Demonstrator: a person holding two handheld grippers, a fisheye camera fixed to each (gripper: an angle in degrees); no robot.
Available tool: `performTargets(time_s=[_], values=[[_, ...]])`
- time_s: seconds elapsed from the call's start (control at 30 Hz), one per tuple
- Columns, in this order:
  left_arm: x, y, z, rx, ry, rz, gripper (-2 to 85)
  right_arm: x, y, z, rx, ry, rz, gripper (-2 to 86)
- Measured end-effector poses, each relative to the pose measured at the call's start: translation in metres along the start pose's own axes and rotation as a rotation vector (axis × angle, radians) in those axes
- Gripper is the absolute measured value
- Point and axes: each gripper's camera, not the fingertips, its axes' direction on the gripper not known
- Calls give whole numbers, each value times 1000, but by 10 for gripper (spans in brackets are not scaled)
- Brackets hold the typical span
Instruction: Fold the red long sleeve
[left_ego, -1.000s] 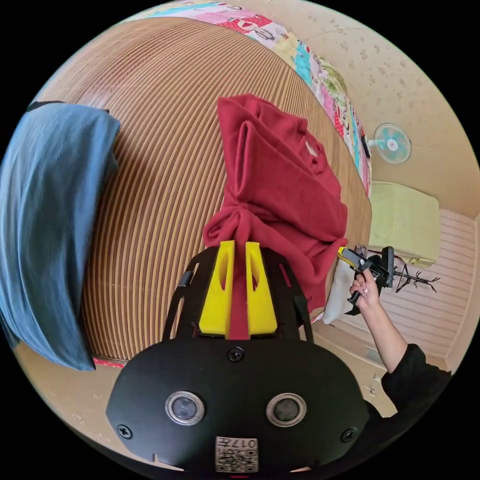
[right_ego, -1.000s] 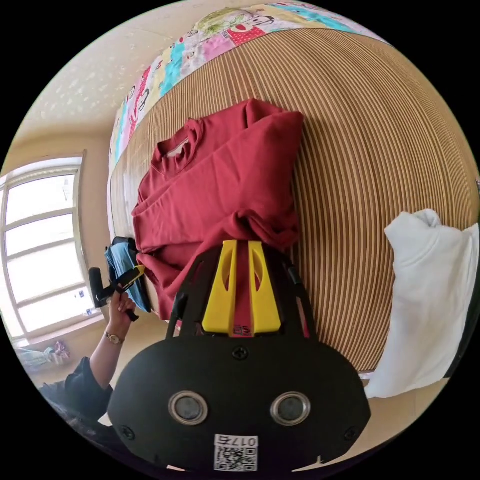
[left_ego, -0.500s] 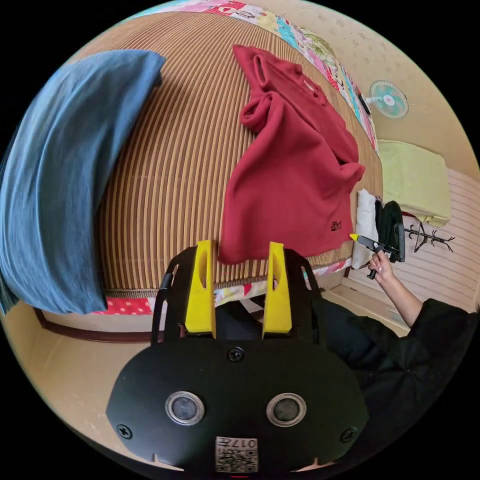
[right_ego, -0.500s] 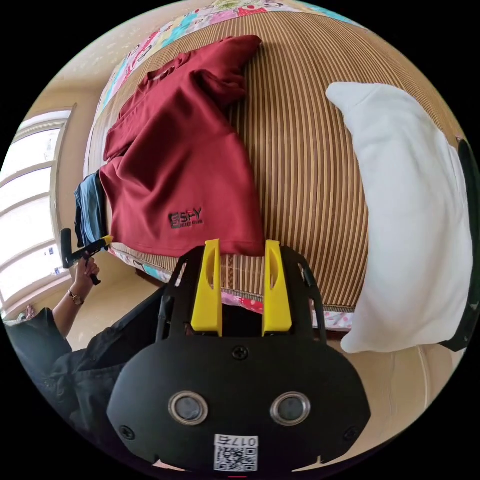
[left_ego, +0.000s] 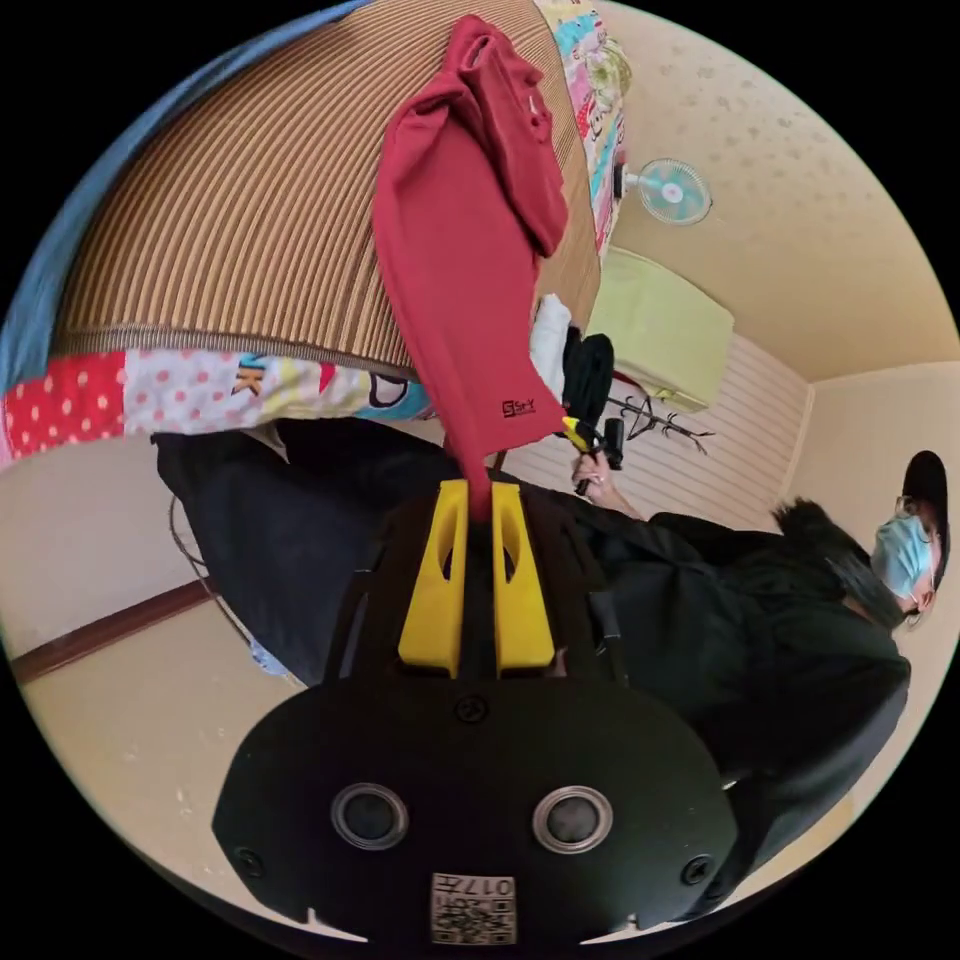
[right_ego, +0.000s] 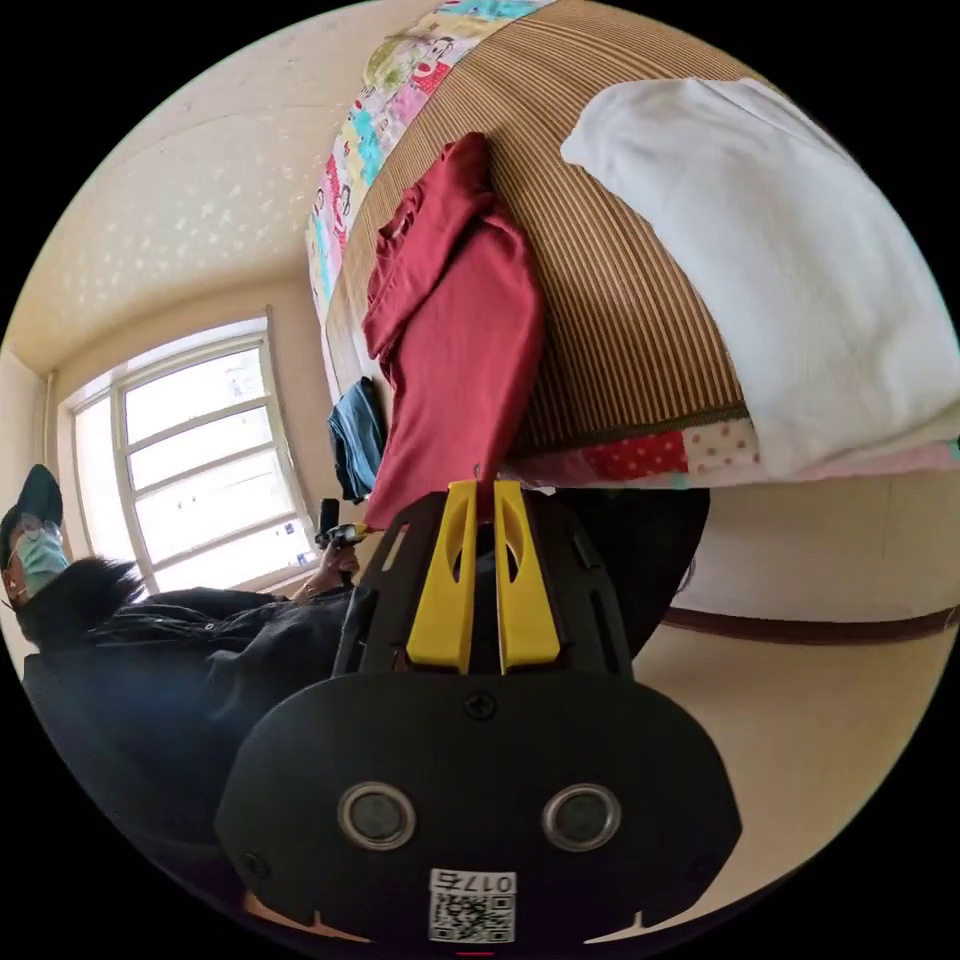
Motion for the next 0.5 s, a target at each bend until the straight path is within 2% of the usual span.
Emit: performTargets(time_s=[0.13, 0.23, 0.37, 0.5], values=[[-16, 52, -23, 176, 305, -63, 47, 29, 55, -27, 165, -244, 134, 31], [-22, 51, -34, 285, 377, -89, 47, 38, 52, -24, 277, -365, 168, 30], [-8, -10, -49, 335, 399, -36, 47, 14, -30, -7, 365, -499, 101, 31], [33, -127, -87, 414, 384, 81, 48, -42, -156, 5, 400, -497, -48, 33]])
